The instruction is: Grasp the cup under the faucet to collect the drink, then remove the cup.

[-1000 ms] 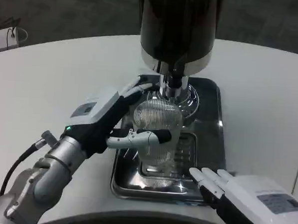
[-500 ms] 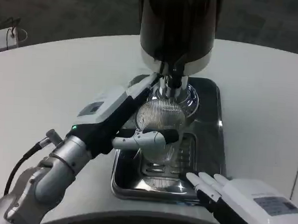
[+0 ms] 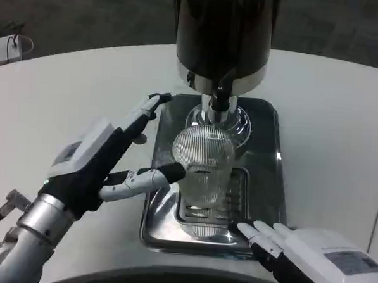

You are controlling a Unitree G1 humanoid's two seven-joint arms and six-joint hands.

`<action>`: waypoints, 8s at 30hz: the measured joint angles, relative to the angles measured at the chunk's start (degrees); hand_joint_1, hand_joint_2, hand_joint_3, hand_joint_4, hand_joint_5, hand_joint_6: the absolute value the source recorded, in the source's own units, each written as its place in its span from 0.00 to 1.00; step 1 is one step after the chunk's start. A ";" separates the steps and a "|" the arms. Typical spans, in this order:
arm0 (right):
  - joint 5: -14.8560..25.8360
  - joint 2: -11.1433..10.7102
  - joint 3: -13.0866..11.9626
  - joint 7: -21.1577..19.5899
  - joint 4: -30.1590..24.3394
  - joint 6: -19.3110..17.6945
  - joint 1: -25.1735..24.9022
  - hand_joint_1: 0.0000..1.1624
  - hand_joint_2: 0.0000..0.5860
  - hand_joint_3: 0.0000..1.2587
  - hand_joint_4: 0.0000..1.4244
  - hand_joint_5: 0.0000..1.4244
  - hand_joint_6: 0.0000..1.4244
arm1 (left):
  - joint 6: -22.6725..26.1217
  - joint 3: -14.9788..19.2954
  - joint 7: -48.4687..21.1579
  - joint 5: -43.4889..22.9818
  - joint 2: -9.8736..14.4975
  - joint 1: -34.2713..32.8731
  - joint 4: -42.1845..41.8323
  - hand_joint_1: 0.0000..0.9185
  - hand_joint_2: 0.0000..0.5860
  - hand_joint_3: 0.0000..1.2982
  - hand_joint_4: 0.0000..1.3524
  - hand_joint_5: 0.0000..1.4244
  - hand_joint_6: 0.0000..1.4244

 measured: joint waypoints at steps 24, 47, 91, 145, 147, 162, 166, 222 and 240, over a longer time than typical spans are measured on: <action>-0.29 0.13 1.42 -0.10 0.24 0.67 -0.50 0.41 0.77 0.04 0.00 0.00 0.00 | 14.15 4.62 -22.05 -24.20 0.10 -2.19 -23.94 0.00 0.10 0.08 0.06 0.16 0.19; -0.94 2.06 2.20 -0.12 -1.56 1.08 1.61 0.41 0.77 0.04 0.00 0.00 0.00 | 20.59 0.34 -32.36 -20.91 1.59 -12.44 -21.97 0.00 0.08 0.06 0.01 0.11 0.15; 28.70 5.73 -7.47 -25.65 7.54 16.58 1.12 0.62 0.44 0.00 0.00 0.03 0.06 | 9.81 -8.69 -31.23 -7.54 3.59 -18.58 -15.54 0.00 0.00 0.00 0.00 0.00 0.05; 40.61 8.41 1.20 -53.47 51.13 -0.39 -24.07 0.72 0.33 0.00 0.00 0.01 0.03 | 12.83 -6.10 -32.29 -8.24 4.65 -17.00 -18.99 0.00 0.00 0.00 0.00 0.00 0.05; 40.78 8.44 1.23 -53.51 51.89 -0.47 -24.77 0.72 0.33 0.00 0.00 0.01 0.03 | 12.74 -5.55 -32.26 -8.29 4.65 -16.66 -19.28 0.00 0.00 0.00 0.00 0.00 0.05; 42.99 8.25 1.23 -53.54 54.21 -1.07 -26.77 0.72 0.33 0.00 0.00 0.01 0.03 | 11.06 0.25 -27.47 -10.42 3.23 -11.29 -20.21 0.00 0.02 0.01 0.00 0.03 0.10; 43.28 8.08 1.27 -53.53 54.66 -1.34 -26.98 0.72 0.33 0.00 0.00 0.01 0.04 | 10.07 1.89 -26.29 -11.21 2.30 -9.74 -20.39 0.00 0.03 0.03 0.00 0.04 0.11; 44.01 11.70 4.92 -57.88 65.46 -7.74 -32.48 0.70 0.36 0.00 0.01 0.05 0.06 | 12.68 15.50 -20.82 -17.87 4.67 12.10 -29.59 0.00 0.09 0.11 0.06 0.13 0.18; 41.67 14.75 5.08 -63.91 68.50 -7.91 -34.19 0.71 0.36 0.07 0.12 0.17 0.12 | 14.54 15.49 -21.41 -17.86 5.04 12.29 -29.74 0.00 0.09 0.12 0.06 0.12 0.17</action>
